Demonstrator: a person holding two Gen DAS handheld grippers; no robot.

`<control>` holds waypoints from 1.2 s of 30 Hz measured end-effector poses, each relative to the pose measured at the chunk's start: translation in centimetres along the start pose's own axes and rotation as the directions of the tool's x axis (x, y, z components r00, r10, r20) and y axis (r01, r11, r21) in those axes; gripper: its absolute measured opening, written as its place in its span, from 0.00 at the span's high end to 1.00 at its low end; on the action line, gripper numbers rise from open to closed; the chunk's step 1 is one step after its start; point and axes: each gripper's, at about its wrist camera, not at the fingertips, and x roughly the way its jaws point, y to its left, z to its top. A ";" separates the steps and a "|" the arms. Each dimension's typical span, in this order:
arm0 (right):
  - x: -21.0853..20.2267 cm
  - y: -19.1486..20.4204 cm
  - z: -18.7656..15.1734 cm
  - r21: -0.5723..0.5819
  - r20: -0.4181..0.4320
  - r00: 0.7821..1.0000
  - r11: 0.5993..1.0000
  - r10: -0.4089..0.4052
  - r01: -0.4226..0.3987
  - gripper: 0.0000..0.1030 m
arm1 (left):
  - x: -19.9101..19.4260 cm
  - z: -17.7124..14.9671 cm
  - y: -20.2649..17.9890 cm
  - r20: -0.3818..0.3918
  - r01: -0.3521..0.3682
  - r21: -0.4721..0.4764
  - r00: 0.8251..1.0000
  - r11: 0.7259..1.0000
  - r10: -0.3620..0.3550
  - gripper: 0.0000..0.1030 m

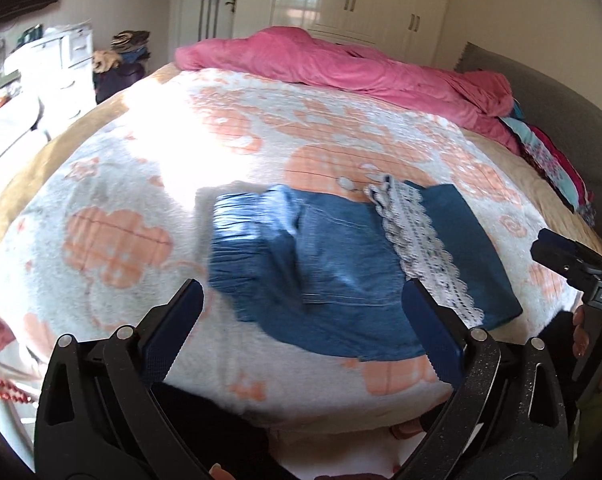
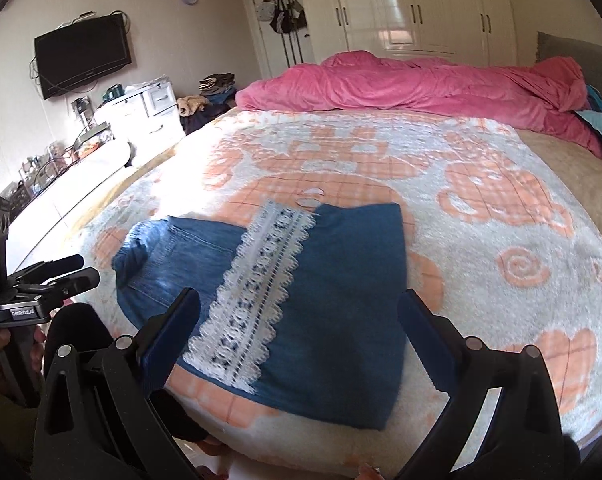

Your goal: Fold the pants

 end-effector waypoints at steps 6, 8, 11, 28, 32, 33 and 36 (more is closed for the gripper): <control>2.2 3.9 2.9 -0.105 -0.020 0.999 0.993 0.048 -0.050 0.04 | -0.1 -0.3 3.7 0.000 -0.014 -0.098 1.000 0.995 0.014 0.09; 3.2 5.4 4.0 -0.152 -0.032 0.997 0.986 0.064 -0.069 0.04 | 0.1 -0.7 4.5 -0.001 -0.017 -0.121 1.000 0.993 0.017 0.09; 5.0 7.6 5.5 -0.212 -0.066 0.992 0.970 0.107 -0.119 0.04 | 0.6 -1.0 5.3 -0.014 -0.005 -0.146 1.000 0.989 0.003 0.09; 14.8 15.6 8.8 -0.315 -0.314 0.916 0.882 0.251 -0.350 0.04 | 5.3 -3.3 5.3 -0.091 0.223 -0.325 0.960 0.919 -0.265 0.51; 16.8 17.6 8.2 -0.363 -0.358 0.903 0.856 0.237 -0.369 0.04 | 6.0 -3.5 5.3 -0.095 0.229 -0.338 0.957 0.913 -0.275 0.51; 17.4 17.9 8.1 -0.369 -0.367 0.900 0.851 0.236 -0.373 0.04 | 6.0 -3.5 5.4 -0.092 0.235 -0.343 0.955 0.909 -0.281 0.51; 19.1 19.0 7.9 -0.381 -0.391 0.893 0.843 0.225 -0.379 0.04 | 6.2 -3.7 5.7 -0.091 0.239 -0.347 0.954 0.907 -0.286 0.51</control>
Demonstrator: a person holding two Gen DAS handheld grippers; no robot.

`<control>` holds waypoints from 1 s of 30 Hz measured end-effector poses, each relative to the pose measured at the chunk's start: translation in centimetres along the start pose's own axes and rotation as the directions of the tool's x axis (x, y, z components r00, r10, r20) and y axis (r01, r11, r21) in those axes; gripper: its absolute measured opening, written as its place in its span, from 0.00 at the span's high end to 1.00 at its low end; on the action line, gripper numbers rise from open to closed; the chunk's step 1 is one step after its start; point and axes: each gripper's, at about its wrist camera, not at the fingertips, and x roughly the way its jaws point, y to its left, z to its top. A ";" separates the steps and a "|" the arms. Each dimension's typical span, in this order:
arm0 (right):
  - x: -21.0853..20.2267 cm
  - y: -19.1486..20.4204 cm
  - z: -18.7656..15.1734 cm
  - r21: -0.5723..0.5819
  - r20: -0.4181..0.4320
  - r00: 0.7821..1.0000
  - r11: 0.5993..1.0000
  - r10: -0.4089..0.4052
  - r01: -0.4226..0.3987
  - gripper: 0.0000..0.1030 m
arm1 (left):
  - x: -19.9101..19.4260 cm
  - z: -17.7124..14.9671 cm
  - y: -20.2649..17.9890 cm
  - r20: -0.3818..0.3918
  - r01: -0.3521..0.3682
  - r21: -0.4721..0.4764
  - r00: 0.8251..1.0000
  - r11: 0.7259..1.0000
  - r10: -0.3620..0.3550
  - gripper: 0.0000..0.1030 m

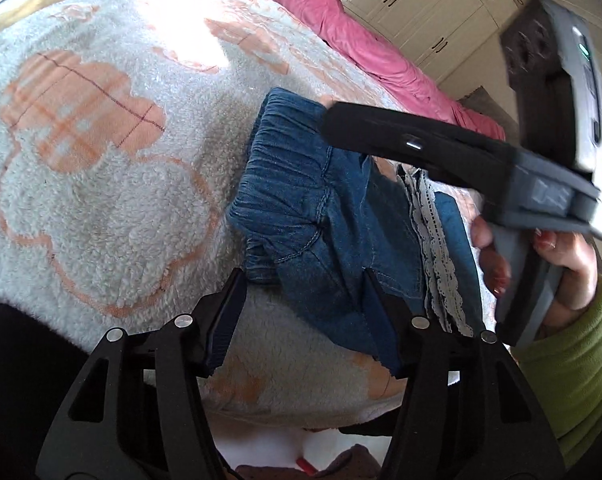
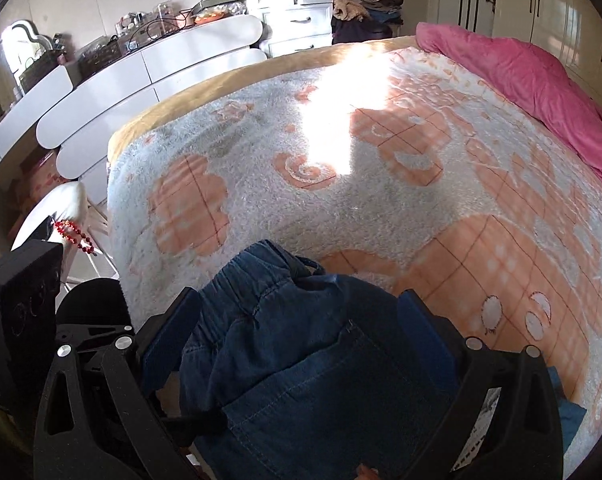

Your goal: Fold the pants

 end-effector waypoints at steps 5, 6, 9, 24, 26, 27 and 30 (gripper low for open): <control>3.0 -0.2 0.8 0.004 -0.061 0.998 1.000 0.024 -0.024 0.04 | 0.1 0.1 0.1 0.001 0.010 -0.001 1.000 1.000 -0.010 0.51; 3.5 -0.4 0.8 0.016 -0.071 0.997 0.999 0.035 -0.034 0.04 | 0.1 0.1 0.2 0.001 0.012 -0.003 1.000 1.000 -0.012 0.51; 4.4 -1.0 0.3 0.065 -0.074 0.994 0.995 0.084 -0.079 0.05 | -0.2 -0.1 0.5 0.003 0.026 -0.007 1.000 1.000 -0.026 0.47; -0.9 -2.6 -2.1 0.148 0.093 0.969 0.960 0.227 -0.239 0.62 | 0.2 -0.2 -2.3 0.004 -0.031 0.074 1.000 0.997 0.031 0.34; -2.3 -3.0 -2.4 0.148 0.123 0.963 0.956 0.238 -0.255 0.62 | 0.1 0.0 -2.9 0.004 -0.015 0.068 1.000 0.998 0.015 0.34; -2.9 -3.2 -2.6 0.151 0.136 0.961 0.954 0.240 -0.259 0.62 | 0.5 0.2 -3.5 -0.006 0.012 0.071 1.000 0.997 -0.011 0.34; -4.7 -4.1 -3.2 0.162 0.173 0.952 0.946 0.252 -0.280 0.62 | 1.0 0.3 -5.5 -0.027 0.047 0.106 0.999 0.993 -0.044 0.34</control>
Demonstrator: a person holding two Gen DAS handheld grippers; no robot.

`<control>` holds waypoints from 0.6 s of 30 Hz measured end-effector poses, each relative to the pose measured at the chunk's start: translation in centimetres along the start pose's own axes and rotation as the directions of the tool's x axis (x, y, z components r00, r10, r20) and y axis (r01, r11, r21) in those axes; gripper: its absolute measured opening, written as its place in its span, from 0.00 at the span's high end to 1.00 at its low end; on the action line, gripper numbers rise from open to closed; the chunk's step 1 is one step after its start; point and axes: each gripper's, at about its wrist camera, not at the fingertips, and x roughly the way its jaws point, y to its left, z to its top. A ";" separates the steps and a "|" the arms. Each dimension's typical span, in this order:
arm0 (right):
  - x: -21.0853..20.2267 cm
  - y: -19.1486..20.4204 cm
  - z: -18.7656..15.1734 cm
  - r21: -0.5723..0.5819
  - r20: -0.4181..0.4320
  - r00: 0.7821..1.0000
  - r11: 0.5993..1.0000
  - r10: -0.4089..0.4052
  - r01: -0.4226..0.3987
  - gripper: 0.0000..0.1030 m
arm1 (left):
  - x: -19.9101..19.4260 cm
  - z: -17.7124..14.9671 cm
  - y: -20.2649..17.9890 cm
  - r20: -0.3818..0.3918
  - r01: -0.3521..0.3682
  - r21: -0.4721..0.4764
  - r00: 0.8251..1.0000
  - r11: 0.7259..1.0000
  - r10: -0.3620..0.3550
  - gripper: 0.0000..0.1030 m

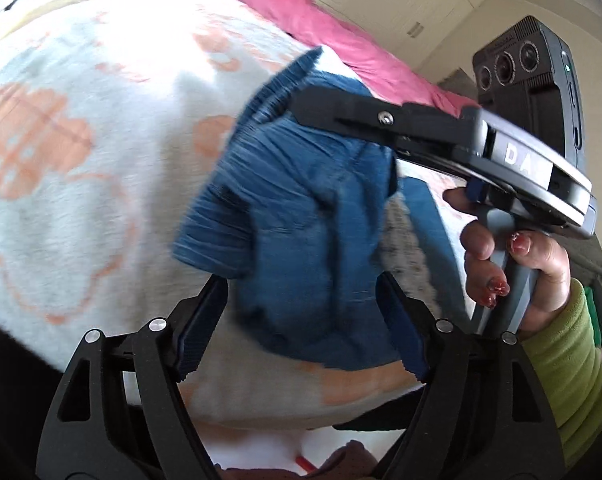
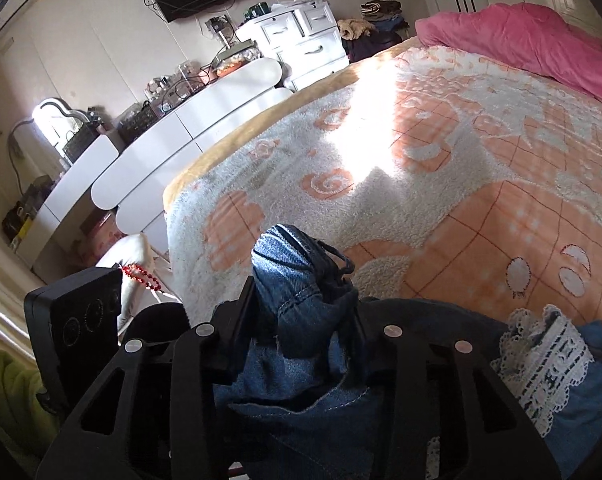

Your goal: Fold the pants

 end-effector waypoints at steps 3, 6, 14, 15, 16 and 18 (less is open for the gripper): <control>-1.9 -0.6 -0.3 0.006 0.031 1.000 1.000 -0.005 0.005 0.62 | 0.6 0.7 -2.2 -0.005 0.014 0.041 1.000 0.999 -0.014 0.34; -4.3 -1.8 -0.9 0.029 0.070 0.998 1.000 -0.005 0.003 0.62 | 1.2 1.5 -3.5 -0.010 0.030 0.052 1.000 0.998 -0.029 0.34; -9.9 -5.6 -3.5 0.093 0.157 0.987 0.995 -0.041 0.026 0.62 | 3.4 3.0 -8.3 -0.034 0.043 0.114 0.999 0.993 -0.039 0.34; -10.6 -6.1 -4.0 0.105 0.168 0.985 0.994 -0.043 0.025 0.62 | 3.7 3.0 -8.8 -0.038 0.047 0.125 0.998 0.991 -0.043 0.33; -11.1 -6.7 -4.4 0.119 0.179 0.983 0.993 -0.047 0.026 0.60 | 4.2 3.1 -9.7 -0.039 0.051 0.146 0.998 0.988 -0.046 0.32; -12.7 -8.2 -5.5 0.159 0.203 0.977 0.987 -0.065 0.032 0.59 | 5.0 3.1 -11.1 -0.052 0.067 0.186 0.997 0.980 -0.058 0.31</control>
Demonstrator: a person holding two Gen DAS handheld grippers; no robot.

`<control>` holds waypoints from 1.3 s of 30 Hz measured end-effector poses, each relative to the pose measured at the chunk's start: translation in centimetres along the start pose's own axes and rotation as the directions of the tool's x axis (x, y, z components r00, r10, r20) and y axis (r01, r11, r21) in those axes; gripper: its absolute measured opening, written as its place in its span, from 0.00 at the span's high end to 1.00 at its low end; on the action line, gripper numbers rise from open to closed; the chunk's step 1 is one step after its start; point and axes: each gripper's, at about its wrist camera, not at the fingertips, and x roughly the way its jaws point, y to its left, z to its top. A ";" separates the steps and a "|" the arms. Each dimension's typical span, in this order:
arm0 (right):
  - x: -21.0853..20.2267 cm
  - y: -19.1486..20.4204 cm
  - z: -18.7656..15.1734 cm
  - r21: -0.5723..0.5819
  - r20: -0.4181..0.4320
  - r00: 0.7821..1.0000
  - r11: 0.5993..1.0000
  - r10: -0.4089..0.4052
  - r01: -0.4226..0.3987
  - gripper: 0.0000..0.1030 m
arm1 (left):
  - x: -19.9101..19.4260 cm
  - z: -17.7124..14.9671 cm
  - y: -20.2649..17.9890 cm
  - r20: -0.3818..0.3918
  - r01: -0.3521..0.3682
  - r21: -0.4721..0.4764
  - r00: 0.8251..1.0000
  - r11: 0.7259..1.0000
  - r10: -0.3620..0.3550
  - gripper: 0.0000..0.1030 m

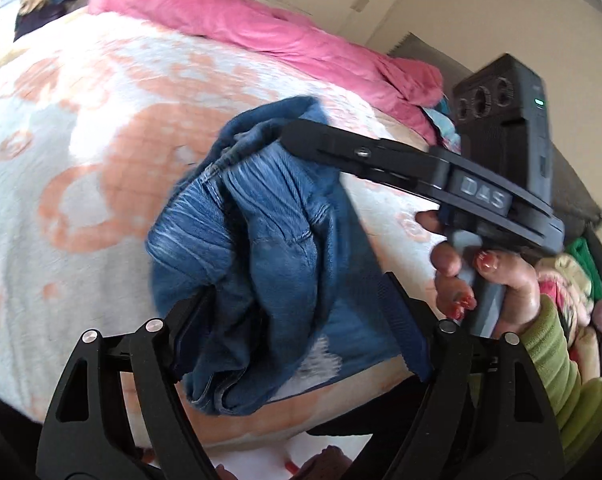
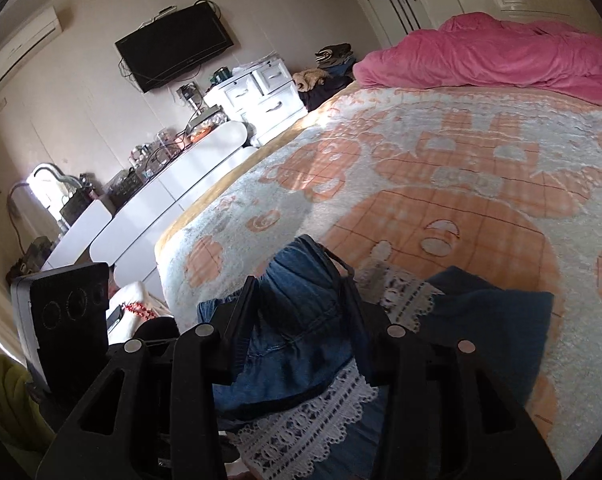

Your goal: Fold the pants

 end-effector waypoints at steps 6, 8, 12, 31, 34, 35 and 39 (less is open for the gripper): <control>-4.5 -4.7 -2.3 0.125 0.087 0.992 0.989 -0.097 0.085 0.36 | 3.3 -1.3 -3.6 -0.084 0.046 0.076 0.996 0.996 -0.039 0.31; -5.3 -5.3 -3.3 0.142 0.101 0.988 0.985 -0.113 0.098 0.33 | 4.2 -2.0 -3.9 -0.111 0.040 0.091 0.993 0.995 -0.030 0.31; -4.1 -4.2 -4.4 0.126 0.070 0.991 0.986 -0.116 0.107 0.29 | 5.5 -2.4 -4.7 -0.131 0.017 0.117 0.991 0.993 -0.002 0.31; -5.8 -4.9 -6.9 0.176 0.082 0.957 0.949 -0.277 0.260 0.27 | -0.2 -3.3 -4.0 -0.042 -0.052 0.109 0.997 0.993 0.057 0.24; -7.4 -4.5 -7.4 0.187 0.130 0.950 0.948 -0.285 0.259 0.27 | -0.7 -3.2 -3.8 -0.027 -0.061 0.098 0.998 0.993 0.064 0.22; -8.0 -4.2 -7.7 0.190 0.148 0.944 0.946 -0.294 0.264 0.27 | -1.0 -3.1 -3.6 -0.022 -0.063 0.095 0.998 0.994 0.065 0.21; -9.6 -3.0 -8.6 0.180 0.184 0.933 0.944 -0.309 0.277 0.19 | -1.6 -3.1 -2.9 -0.012 -0.080 0.085 0.997 0.993 0.082 0.16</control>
